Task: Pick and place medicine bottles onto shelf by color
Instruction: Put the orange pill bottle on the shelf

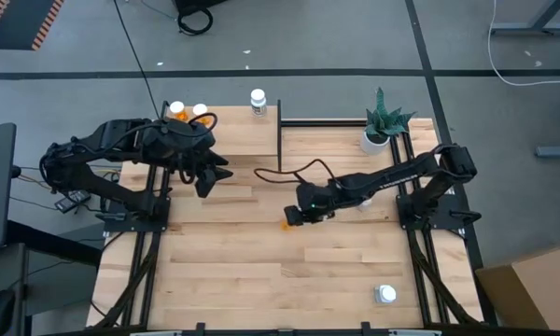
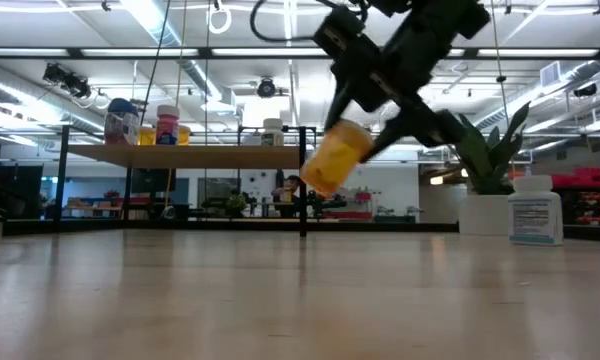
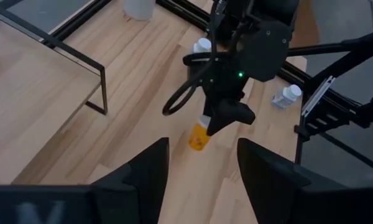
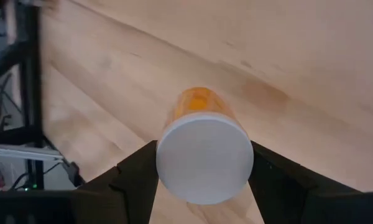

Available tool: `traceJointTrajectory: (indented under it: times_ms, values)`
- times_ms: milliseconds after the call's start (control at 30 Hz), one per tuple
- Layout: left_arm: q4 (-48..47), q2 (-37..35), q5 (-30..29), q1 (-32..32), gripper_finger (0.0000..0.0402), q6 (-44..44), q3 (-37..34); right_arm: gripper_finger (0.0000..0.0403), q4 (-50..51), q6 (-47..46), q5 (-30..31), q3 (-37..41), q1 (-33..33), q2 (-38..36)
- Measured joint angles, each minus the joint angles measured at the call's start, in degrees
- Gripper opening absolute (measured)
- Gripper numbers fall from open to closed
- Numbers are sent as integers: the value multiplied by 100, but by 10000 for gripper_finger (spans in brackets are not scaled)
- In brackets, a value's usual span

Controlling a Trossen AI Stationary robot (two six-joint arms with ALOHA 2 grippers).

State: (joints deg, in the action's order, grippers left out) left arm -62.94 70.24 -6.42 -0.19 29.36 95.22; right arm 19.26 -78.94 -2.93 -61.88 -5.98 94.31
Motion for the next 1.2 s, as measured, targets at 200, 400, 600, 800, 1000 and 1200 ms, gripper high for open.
traceJointTrajectory:
  times_ms: [200,400,600,800,1000,1200]
  values:
    - [10,-26,0,0,194,0,-2,229,140,983,82,-1105,179,466]
    - [-4,-73,1,-4,190,92,-2,229,1754,1978,38,-3143,424,1722]
    - [-246,-293,1,-4,190,153,-2,229,3212,2727,-139,-5106,767,2917]
    - [-278,-547,1,-2,187,163,-2,230,4444,3226,-146,-6322,962,3815]
    - [-273,-625,-2,-2,185,248,0,230,4804,3223,-162,-6700,909,4117]
    - [-293,-619,-4,0,183,256,-1,231,5163,3176,95,-6700,840,4120]
